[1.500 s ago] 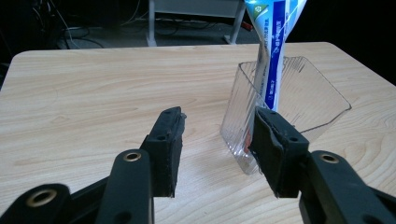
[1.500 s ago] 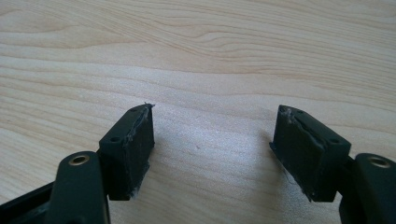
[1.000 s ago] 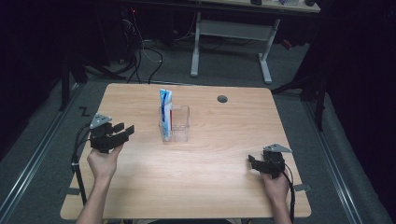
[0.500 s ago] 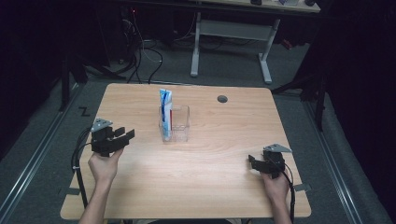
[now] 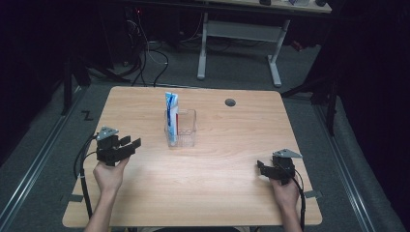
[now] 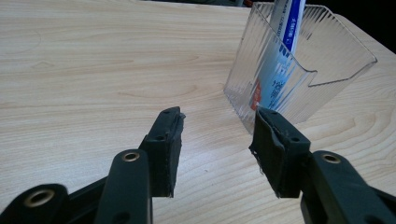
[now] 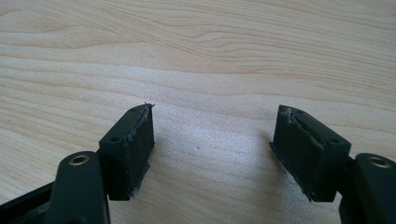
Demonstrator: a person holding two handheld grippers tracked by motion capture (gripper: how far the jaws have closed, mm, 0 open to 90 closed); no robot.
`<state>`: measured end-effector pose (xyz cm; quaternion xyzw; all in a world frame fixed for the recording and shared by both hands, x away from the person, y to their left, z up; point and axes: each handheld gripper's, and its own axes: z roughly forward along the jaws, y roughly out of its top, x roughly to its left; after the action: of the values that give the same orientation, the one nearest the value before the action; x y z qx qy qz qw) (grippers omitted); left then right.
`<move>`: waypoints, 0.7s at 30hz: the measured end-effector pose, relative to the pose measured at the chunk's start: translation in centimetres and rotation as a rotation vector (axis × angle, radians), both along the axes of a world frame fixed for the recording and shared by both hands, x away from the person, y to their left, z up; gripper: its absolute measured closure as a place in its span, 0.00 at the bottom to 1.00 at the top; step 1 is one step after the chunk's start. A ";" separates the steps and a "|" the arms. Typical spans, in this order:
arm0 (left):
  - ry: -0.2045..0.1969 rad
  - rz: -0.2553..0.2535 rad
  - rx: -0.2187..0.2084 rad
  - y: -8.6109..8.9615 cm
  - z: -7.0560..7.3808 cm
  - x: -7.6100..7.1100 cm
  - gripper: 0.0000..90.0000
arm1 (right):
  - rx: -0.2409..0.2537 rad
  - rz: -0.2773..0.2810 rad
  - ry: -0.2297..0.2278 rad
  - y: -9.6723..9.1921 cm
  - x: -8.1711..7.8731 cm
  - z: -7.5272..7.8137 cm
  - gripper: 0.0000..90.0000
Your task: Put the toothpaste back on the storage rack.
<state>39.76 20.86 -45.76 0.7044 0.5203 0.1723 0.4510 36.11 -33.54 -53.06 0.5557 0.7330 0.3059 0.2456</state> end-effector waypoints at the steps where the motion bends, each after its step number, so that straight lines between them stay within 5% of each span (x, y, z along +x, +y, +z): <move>1: 0.002 -0.001 0.001 0.0 -0.1 0.0 0.58 | 0.000 0.000 0.000 0.0 0.0 0.0 0.33; 21: 0.043 -0.003 -0.001 -0.1 -2.0 -0.5 0.58 | 0.000 0.000 0.000 0.0 0.0 0.0 0.33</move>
<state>39.28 20.75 -47.75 0.7084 0.5290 0.1561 0.4404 36.11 -33.54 -53.06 0.5558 0.7329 0.3059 0.2456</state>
